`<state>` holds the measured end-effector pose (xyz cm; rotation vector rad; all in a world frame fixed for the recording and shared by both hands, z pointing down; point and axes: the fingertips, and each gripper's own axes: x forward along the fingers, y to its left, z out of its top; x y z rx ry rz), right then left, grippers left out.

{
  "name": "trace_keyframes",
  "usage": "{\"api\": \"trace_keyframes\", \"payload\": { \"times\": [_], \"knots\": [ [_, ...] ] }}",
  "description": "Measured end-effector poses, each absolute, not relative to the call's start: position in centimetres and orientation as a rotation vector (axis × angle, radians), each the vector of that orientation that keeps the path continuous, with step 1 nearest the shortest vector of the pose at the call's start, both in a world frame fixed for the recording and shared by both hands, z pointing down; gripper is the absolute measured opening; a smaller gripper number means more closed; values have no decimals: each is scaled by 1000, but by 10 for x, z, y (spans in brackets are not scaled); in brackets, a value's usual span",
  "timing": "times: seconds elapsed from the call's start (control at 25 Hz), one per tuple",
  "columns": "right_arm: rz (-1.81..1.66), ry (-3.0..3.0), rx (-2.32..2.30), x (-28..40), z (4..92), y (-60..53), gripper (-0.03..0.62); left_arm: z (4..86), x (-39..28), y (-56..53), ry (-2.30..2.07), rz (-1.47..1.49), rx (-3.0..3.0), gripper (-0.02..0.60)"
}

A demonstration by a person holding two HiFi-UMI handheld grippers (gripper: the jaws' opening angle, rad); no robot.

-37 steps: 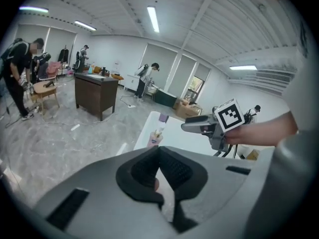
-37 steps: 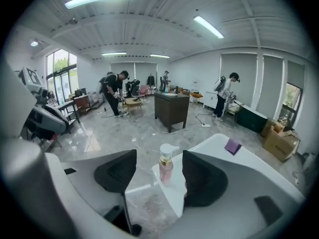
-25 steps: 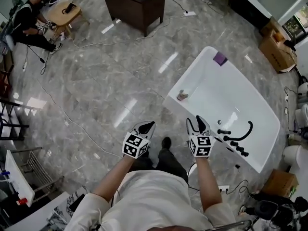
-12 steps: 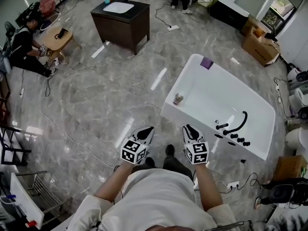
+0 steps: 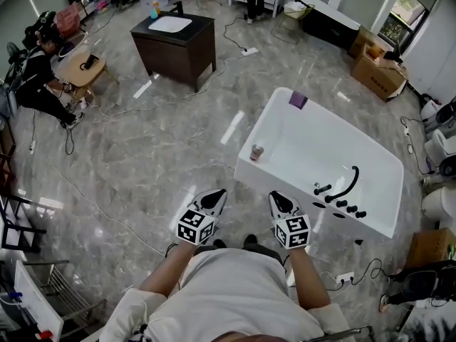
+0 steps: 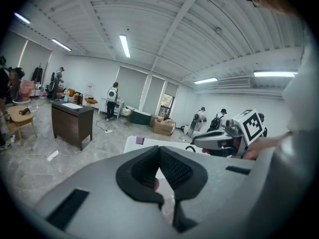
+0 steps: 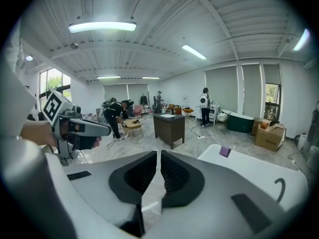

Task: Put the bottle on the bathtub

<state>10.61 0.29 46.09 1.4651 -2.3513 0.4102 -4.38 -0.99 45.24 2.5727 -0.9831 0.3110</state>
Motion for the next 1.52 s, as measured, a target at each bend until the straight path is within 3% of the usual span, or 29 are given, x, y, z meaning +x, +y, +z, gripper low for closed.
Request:
{"api": "trace_keyframes", "payload": {
  "times": [0.52, 1.52],
  "knots": [
    [376, -2520, 1441, 166, 410, -1, 37, 412, -6, -20, -1117, 239, 2588, 8],
    [433, -2588, 1371, 153, 415, 3, 31, 420, -16, -8, -1205, 208, 2497, 8]
  ]
}}
